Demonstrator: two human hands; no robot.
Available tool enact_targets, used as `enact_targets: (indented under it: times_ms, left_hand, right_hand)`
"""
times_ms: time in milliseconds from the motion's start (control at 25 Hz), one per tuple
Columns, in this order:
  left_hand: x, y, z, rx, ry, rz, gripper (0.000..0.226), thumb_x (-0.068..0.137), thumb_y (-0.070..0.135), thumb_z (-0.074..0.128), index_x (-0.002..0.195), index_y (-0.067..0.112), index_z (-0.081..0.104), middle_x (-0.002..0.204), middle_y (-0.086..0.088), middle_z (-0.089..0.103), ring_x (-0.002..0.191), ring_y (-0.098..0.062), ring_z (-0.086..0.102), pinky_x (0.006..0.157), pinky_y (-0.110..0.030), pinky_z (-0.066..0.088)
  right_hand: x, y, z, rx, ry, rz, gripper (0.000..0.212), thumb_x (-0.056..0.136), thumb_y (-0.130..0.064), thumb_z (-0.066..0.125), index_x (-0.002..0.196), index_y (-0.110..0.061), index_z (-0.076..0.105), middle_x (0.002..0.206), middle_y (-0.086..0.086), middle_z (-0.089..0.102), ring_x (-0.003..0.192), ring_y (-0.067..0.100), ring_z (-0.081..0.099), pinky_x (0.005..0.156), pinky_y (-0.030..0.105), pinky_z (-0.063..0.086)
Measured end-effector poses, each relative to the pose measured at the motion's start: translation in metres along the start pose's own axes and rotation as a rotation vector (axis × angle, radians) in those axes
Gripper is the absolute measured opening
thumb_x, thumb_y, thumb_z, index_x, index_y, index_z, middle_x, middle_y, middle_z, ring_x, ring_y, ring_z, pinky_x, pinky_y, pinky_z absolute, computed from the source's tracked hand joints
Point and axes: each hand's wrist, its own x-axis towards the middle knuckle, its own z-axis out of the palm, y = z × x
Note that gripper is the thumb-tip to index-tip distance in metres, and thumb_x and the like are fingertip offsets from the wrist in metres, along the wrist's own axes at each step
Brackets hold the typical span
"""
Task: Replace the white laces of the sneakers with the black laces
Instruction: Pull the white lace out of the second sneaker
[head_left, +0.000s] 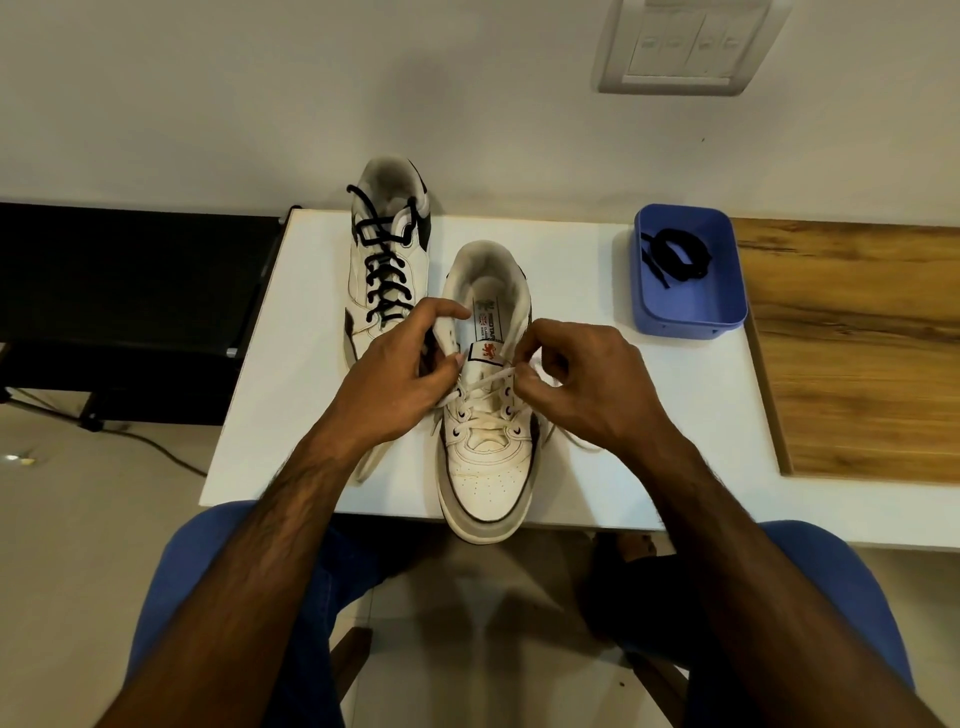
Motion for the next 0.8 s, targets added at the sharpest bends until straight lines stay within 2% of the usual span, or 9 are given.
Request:
enact_targets:
  times_ms: [40, 120, 240, 360, 520, 640, 720, 800]
  left_hand:
    - [0.000, 0.000, 0.000, 0.000, 0.006, -0.001, 0.037, 0.097, 0.022, 0.061, 0.128, 0.040, 0.049, 0.074, -0.001, 0.063, 0.059, -0.013, 0.058, 0.062, -0.039, 0.050]
    - [-0.001, 0.001, 0.000, 0.001, 0.020, -0.005, 0.037, 0.097, 0.020, 0.061, 0.127, 0.039, 0.050, 0.070, 0.005, 0.062, 0.057, -0.008, 0.056, 0.059, -0.027, 0.046]
    - [-0.001, 0.001, 0.001, -0.007, 0.016, -0.006, 0.037, 0.097, 0.018, 0.061, 0.128, 0.036, 0.050, 0.066, 0.012, 0.058, 0.054, -0.004, 0.052, 0.055, -0.017, 0.039]
    - [-0.001, 0.001, 0.001, -0.013, 0.004, 0.002, 0.037, 0.098, 0.019, 0.061, 0.129, 0.035, 0.050, 0.063, 0.014, 0.056, 0.052, -0.004, 0.049, 0.054, -0.016, 0.037]
    - [-0.001, 0.000, 0.001, -0.012, 0.004, 0.005, 0.036, 0.098, 0.019, 0.061, 0.129, 0.035, 0.050, 0.060, 0.014, 0.055, 0.051, -0.003, 0.048, 0.054, -0.016, 0.036]
    - [-0.001, 0.001, 0.001, -0.025, 0.006, 0.001, 0.037, 0.098, 0.018, 0.061, 0.129, 0.036, 0.050, 0.061, 0.012, 0.055, 0.051, -0.003, 0.049, 0.054, -0.015, 0.037]
    - [-0.001, 0.001, 0.002, -0.022, 0.007, 0.002, 0.037, 0.098, 0.018, 0.061, 0.129, 0.036, 0.051, 0.062, 0.011, 0.055, 0.051, -0.004, 0.049, 0.054, -0.014, 0.037]
    - [-0.001, 0.002, 0.001, -0.026, 0.008, 0.005, 0.037, 0.098, 0.017, 0.061, 0.129, 0.035, 0.051, 0.063, 0.012, 0.055, 0.052, -0.004, 0.049, 0.054, -0.014, 0.037]
  right_hand:
    - [0.000, -0.003, 0.003, 0.005, -0.006, -0.026, 0.009, 0.088, -0.040, 0.067, 0.095, -0.035, 0.069, 0.058, -0.020, 0.047, 0.056, 0.002, 0.049, 0.056, 0.021, 0.033]
    - [-0.003, -0.011, 0.015, -0.042, -0.055, -0.111, 0.017, 0.090, -0.040, 0.067, 0.104, -0.033, 0.074, 0.064, -0.018, 0.059, 0.060, 0.005, 0.056, 0.058, 0.022, 0.041]
    - [-0.001, -0.017, 0.025, -0.121, -0.087, -0.158, 0.011, 0.089, -0.035, 0.068, 0.097, -0.030, 0.073, 0.078, -0.010, 0.071, 0.071, 0.015, 0.068, 0.060, 0.025, 0.045]
    - [0.003, -0.007, 0.012, -0.146, -0.084, -0.097, 0.014, 0.087, -0.037, 0.068, 0.097, -0.029, 0.067, 0.078, -0.014, 0.065, 0.074, 0.011, 0.064, 0.060, 0.025, 0.039]
    - [0.002, 0.005, 0.000, -0.039, 0.018, -0.002, 0.010, 0.088, -0.041, 0.066, 0.095, -0.034, 0.067, 0.057, -0.021, 0.045, 0.057, -0.002, 0.048, 0.055, 0.022, 0.031]
    - [-0.002, -0.009, 0.015, -0.025, -0.087, -0.101, 0.018, 0.092, -0.041, 0.066, 0.107, -0.034, 0.072, 0.062, -0.020, 0.057, 0.061, 0.003, 0.056, 0.058, 0.022, 0.038]
    - [-0.002, -0.016, 0.028, -0.085, -0.111, -0.160, 0.014, 0.092, -0.037, 0.066, 0.104, -0.032, 0.072, 0.076, -0.012, 0.069, 0.071, 0.013, 0.066, 0.061, 0.024, 0.042]
    - [0.001, -0.016, 0.025, -0.127, -0.122, -0.141, 0.012, 0.090, -0.036, 0.066, 0.099, -0.029, 0.068, 0.082, -0.010, 0.070, 0.076, 0.016, 0.067, 0.062, 0.026, 0.042]
